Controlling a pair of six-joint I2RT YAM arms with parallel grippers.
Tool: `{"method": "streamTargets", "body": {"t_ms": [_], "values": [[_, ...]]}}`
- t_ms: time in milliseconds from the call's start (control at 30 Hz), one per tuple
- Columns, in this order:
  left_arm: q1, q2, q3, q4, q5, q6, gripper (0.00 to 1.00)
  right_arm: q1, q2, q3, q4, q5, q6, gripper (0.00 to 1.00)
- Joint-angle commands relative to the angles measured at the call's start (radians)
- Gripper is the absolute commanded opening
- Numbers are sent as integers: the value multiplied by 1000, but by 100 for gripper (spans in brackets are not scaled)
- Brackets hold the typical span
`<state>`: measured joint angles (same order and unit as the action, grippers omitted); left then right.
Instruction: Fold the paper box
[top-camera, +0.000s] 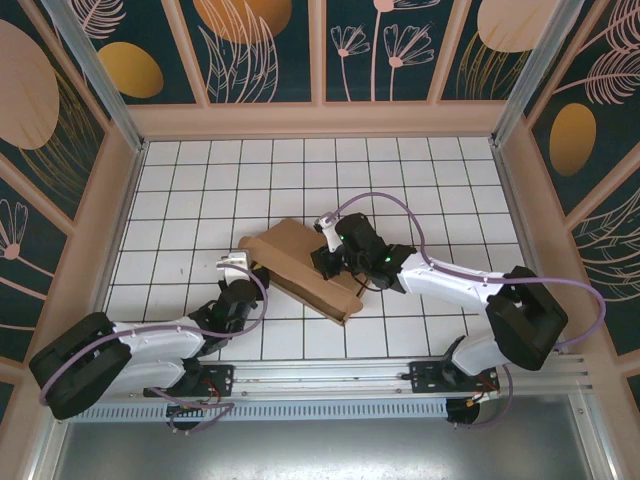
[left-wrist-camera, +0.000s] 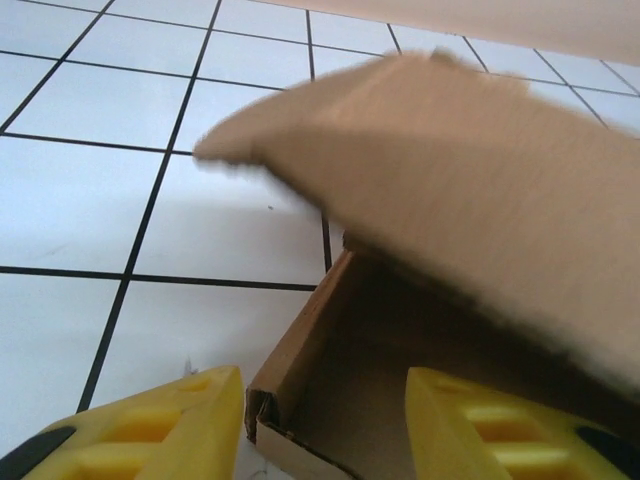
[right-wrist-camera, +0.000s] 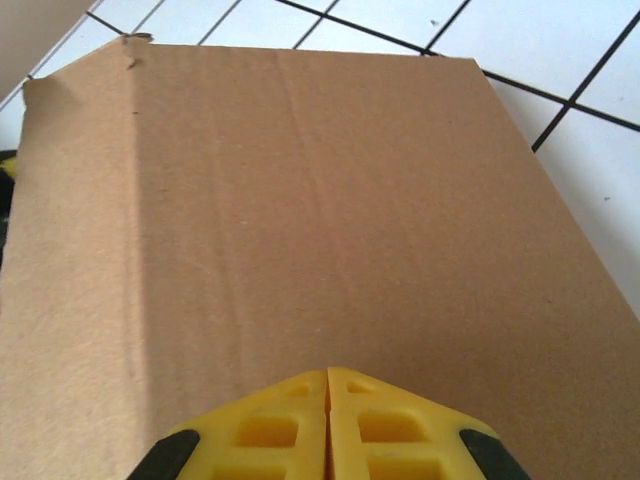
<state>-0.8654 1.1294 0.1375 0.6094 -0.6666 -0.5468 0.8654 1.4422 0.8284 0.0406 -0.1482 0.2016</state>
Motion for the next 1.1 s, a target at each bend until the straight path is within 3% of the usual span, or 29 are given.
{"method": "streamTargets", "body": {"t_ms": [0,233,400,533,667,800,933,1067], "values": [[-4,-85,29,-162,-22,-72,48,-13,15,-26,44,41,21,9],[-3,-362,58,-486,-174,-178,39,-23,60,-42,64,39,12,15],[-4,-466,113,-600,-194,-180,35,-24,115,-47,59,42,10,15],[-4,-451,174,-566,-184,-84,37,-24,143,-63,64,50,6,15],[5,-303,276,-542,-144,-17,41,-24,202,-60,41,62,13,15],[92,-127,361,-506,110,-55,41,-24,262,-65,26,70,13,15],[175,67,433,-460,358,-89,34,-25,255,-88,42,77,15,15],[197,240,514,-456,504,-105,26,-33,190,-114,72,91,30,16]]}}
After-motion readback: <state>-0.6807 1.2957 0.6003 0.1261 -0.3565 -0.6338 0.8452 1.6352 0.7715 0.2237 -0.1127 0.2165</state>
